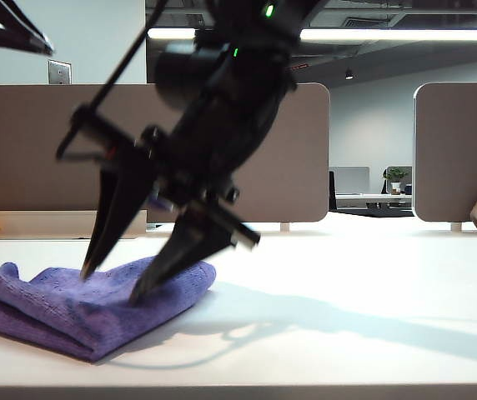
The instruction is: Fold the bottom of the cloth upward, then fold it vertically to form a square shape.
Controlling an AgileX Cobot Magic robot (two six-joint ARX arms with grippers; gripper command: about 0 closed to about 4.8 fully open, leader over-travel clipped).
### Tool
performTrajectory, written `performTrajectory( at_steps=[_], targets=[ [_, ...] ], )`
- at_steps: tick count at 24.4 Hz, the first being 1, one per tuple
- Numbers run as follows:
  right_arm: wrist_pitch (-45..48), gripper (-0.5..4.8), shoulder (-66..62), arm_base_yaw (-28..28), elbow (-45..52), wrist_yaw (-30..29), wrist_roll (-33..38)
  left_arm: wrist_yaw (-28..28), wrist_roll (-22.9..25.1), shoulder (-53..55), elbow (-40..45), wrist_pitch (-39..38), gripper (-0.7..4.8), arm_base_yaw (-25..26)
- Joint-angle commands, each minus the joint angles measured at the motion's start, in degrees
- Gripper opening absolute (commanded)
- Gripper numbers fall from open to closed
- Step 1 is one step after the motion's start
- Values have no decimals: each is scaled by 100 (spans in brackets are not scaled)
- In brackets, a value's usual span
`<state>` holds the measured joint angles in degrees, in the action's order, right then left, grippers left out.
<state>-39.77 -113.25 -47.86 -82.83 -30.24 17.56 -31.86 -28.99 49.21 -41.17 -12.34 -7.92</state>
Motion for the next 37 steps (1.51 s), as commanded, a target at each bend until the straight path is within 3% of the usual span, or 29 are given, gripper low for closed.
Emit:
performTrajectory(
  at_steps=[1, 3, 4, 6, 13, 20, 25, 29, 37],
  targets=[
    [98, 212, 254, 22, -28, 70, 52, 31, 46, -179, -17, 302, -3, 7],
    [111, 208, 350, 22, -28, 87, 39, 42, 48, -236, -17, 297, -3, 7],
    [133, 160, 413, 20, -28, 79, 33, 39, 46, -258, -17, 297, -3, 7],
    [195, -8, 581, 20, -28, 76, -116, 105, 48, -358, -17, 299, -3, 7],
    [678, -6, 1239, 20, -26, 647, -424, 461, 72, -953, -15, 229, -3, 7],
    [1386, -6, 2072, 15, -24, 1082, -723, 1012, 501, -1836, -13, 197, -3, 7],
    [1742, -6, 2583, -114, 39, 1414, -946, 1220, 533, -2505, -4, -52, -3, 7],
    [2492, -6, 3348, -452, 614, 1646, -1008, 1279, 916, -3095, -4, -577, -3, 4],
    [3366, -6, 4916, -999, 1899, 2553, -1075, 1276, 1062, -3668, -4, -1327, -3, 2]
  ],
)
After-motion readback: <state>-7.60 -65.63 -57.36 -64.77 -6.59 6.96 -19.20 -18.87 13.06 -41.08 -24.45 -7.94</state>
